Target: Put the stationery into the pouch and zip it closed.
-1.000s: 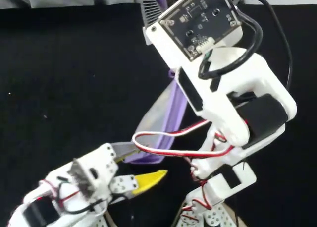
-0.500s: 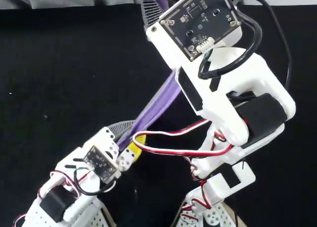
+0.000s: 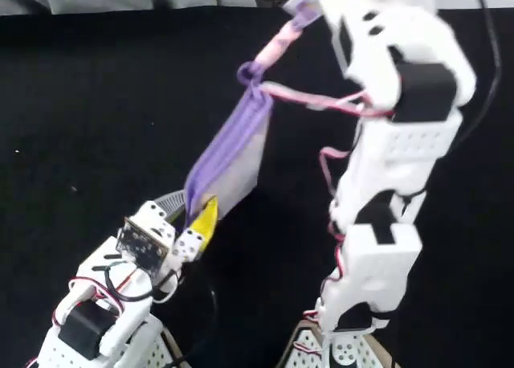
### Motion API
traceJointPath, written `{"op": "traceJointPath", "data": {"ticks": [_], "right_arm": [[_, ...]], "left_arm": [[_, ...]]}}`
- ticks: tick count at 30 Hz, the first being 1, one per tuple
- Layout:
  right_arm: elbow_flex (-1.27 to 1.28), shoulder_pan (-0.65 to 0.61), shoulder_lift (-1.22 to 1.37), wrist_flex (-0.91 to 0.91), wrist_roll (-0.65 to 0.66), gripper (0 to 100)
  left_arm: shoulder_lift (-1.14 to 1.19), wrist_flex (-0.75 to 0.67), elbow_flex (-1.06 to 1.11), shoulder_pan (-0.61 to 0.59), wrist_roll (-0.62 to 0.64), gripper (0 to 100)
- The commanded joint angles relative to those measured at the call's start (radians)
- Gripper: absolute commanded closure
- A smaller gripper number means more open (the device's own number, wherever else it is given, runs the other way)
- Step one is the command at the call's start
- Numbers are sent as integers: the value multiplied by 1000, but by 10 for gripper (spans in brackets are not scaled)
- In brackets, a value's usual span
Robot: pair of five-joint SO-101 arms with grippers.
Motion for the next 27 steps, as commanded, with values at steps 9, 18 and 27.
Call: {"op": "traceJointPath", "data": {"ticks": [9,18,27], "right_arm": [[-7,233,214,-290,11,985],[-7,325,303,-425,11,984],[-7,318,354,-394,5,984]], "left_arm": [[-6,-18,-45,-54,31,972],[-6,-18,-45,-61,32,972],[-6,-25,-44,-64,72,972]]}}
